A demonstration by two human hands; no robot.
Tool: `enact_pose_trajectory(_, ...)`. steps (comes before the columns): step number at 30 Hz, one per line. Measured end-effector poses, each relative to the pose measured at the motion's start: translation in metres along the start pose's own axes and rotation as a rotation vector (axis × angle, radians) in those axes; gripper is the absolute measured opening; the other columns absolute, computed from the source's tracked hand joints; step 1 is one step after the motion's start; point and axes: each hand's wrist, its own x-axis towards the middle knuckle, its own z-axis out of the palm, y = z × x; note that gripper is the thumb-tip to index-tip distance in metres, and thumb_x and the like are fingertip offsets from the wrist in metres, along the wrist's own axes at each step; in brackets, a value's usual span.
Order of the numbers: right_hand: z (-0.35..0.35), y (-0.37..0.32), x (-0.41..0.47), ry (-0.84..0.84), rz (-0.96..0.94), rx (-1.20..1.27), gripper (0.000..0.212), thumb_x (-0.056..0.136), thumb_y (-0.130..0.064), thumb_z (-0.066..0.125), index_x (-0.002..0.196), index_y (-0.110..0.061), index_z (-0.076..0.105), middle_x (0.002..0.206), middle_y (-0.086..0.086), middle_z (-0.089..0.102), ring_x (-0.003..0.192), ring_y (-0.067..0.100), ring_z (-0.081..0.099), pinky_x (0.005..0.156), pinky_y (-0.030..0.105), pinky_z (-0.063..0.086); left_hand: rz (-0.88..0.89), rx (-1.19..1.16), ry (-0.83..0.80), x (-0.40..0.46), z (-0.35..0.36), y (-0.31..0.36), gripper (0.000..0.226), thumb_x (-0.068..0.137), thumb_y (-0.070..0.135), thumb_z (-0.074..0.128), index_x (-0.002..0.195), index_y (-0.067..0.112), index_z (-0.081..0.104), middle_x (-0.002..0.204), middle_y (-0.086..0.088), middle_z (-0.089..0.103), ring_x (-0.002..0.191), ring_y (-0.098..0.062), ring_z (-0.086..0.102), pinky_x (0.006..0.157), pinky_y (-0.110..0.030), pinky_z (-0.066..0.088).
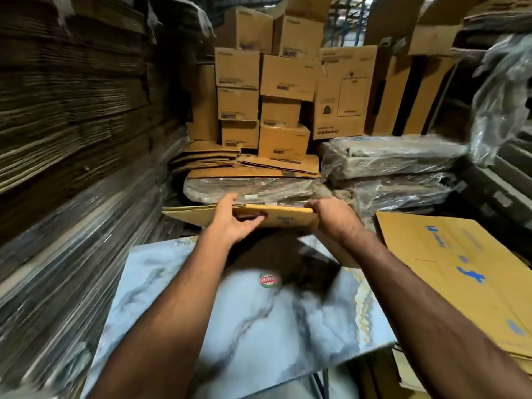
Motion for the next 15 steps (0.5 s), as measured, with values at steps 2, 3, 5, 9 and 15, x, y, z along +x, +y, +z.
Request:
enact_pose_trajectory(2, 0.002, 0.022, -0.009, -0.039, -0.019, -0.003, 0.043, 0.083, -0.013, 0.063, 0.123, -0.031, 0.062, 0.112, 0.007, 0.069, 0.106, 0.031, 0.066, 0.086, 0.04, 0.055, 0.022, 0.001, 0.071, -0.002, 0.005, -0.018, 0.035, 0.093, 0.021, 0.056, 0.124, 0.005, 0.048, 0.124, -0.021, 0.052, 0.117, -0.038, 0.054, 0.104, -0.054, 0.042)
enact_pose_trajectory(3, 0.004, 0.032, -0.014, -0.047, -0.027, -0.002, 0.04, 0.085, -0.02, 0.066, 0.123, -0.031, 0.061, 0.111, 0.007, 0.069, 0.104, 0.03, 0.066, 0.084, 0.039, 0.056, 0.042, 0.005, 0.093, -0.003, 0.008, -0.026, 0.029, 0.093, 0.016, 0.054, 0.119, 0.004, 0.05, 0.124, -0.021, 0.053, 0.118, -0.037, 0.053, 0.105, -0.055, 0.042)
enact_pose_trajectory(5, 0.009, 0.051, -0.024, -0.007, -0.043, -0.007, 0.038, 0.086, -0.031, 0.069, 0.123, -0.031, 0.06, 0.109, 0.006, 0.07, 0.101, 0.029, 0.067, 0.08, 0.036, 0.054, 0.077, -0.012, 0.11, -0.003, 0.014, -0.038, 0.016, 0.092, 0.006, 0.048, 0.107, 0.001, 0.052, 0.122, -0.023, 0.054, 0.117, -0.037, 0.054, 0.103, -0.056, 0.042)
enact_pose_trajectory(9, 0.024, 0.091, -0.041, 0.149, 0.044, 0.102, 0.047, 0.089, -0.033, 0.064, 0.133, -0.034, 0.049, 0.113, 0.006, 0.069, 0.102, 0.033, 0.066, 0.076, 0.04, 0.054, 0.159, -0.039, 0.143, -0.013, 0.033, -0.061, 0.011, 0.092, -0.001, 0.042, 0.095, -0.001, 0.052, 0.103, -0.022, 0.059, 0.094, -0.035, 0.059, 0.098, -0.054, 0.044)
enact_pose_trajectory(15, 0.036, 0.128, -0.05, 0.079, 0.119, 0.181, 0.055, 0.09, -0.009, 0.056, 0.136, -0.039, 0.051, 0.111, 0.009, 0.069, 0.103, 0.034, 0.065, 0.077, 0.04, 0.053, 0.211, -0.048, 0.092, -0.031, 0.064, -0.069, 0.011, 0.095, 0.005, 0.041, 0.089, 0.002, 0.05, 0.096, -0.018, 0.059, 0.098, -0.036, 0.057, 0.095, -0.051, 0.042)
